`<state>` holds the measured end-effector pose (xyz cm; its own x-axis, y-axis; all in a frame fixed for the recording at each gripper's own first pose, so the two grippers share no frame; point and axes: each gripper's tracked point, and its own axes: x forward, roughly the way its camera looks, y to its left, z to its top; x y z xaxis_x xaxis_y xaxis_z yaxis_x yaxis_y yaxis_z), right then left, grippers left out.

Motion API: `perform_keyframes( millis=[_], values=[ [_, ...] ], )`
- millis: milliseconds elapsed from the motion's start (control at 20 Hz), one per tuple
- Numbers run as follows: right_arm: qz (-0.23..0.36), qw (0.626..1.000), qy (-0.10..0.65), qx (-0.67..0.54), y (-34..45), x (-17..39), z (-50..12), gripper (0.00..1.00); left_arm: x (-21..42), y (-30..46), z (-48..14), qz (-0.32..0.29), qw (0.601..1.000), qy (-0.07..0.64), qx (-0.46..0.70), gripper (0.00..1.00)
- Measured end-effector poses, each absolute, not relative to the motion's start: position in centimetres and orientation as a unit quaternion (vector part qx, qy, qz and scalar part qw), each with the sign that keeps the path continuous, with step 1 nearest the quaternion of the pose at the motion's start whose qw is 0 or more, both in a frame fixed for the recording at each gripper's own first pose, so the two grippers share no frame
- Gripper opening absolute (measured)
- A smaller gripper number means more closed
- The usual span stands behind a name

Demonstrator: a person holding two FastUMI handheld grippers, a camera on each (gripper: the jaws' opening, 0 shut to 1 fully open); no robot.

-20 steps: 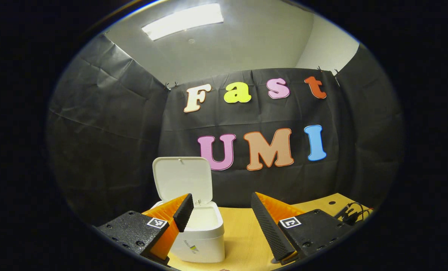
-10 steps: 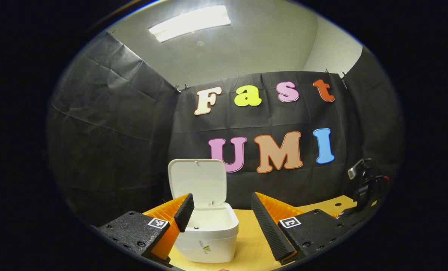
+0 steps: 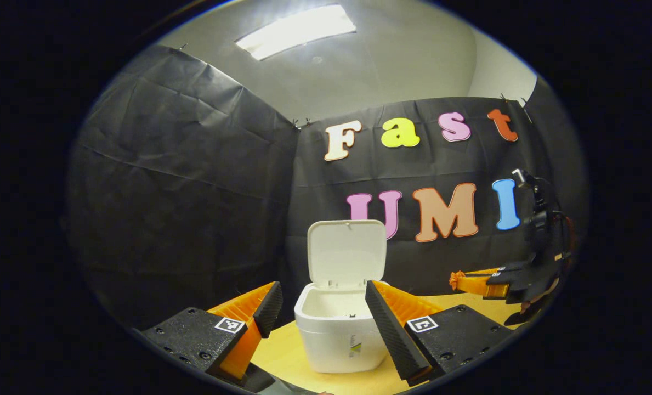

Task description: Press the lid of the desktop garbage bin to open it, pick up the crumpled paper on the desktop and throw it into the bin, then pick up the pop can on the desktop and drop it into the bin, and finally close the garbage bin lid.

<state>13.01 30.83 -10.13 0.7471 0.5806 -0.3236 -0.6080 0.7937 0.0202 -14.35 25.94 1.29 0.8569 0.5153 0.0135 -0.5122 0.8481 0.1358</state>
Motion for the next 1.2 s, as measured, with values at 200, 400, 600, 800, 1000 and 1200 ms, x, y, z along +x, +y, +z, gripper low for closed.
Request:
perform_keyframes(
  millis=[200, 400, 600, 800, 1000, 1200],
  values=[
    [0.347, 0.924, 0.153, -0.045, 36.0, 12.6, -10.1, 0.07, -17.0, 28.6, 1.3, 0.299, 0.951, 0.018, 0.071, 0.91],
    [0.366, 0.916, 0.156, -0.05, 40.2, 12.1, -11.0, 0.07, -19.0, 30.7, 1.2, 0.323, 0.943, 0.025, 0.075, 0.91],
    [0.377, 0.909, 0.167, -0.062, 43.6, 12.1, -12.9, 0.07, -20.5, 32.4, 1.0, 0.336, 0.938, 0.03, 0.077, 0.91],
    [0.359, 0.918, 0.161, -0.058, 44.0, 12.3, -12.9, 0.68, -20.3, 33.0, 0.6, 0.331, 0.94, 0.031, 0.072, 0.92],
    [0.327, 0.937, 0.112, -0.055, 41.3, 12.8, -10.5, 0.93, -17.8, 32.0, 0.0, 0.3, 0.952, 0.027, 0.064, 0.92],
    [0.293, 0.95, 0.101, -0.041, 36.7, 13.1, -9.1, 0.97, -14.1, 29.7, -0.5, 0.252, 0.966, 0.022, 0.056, 0.92]
  ],
)
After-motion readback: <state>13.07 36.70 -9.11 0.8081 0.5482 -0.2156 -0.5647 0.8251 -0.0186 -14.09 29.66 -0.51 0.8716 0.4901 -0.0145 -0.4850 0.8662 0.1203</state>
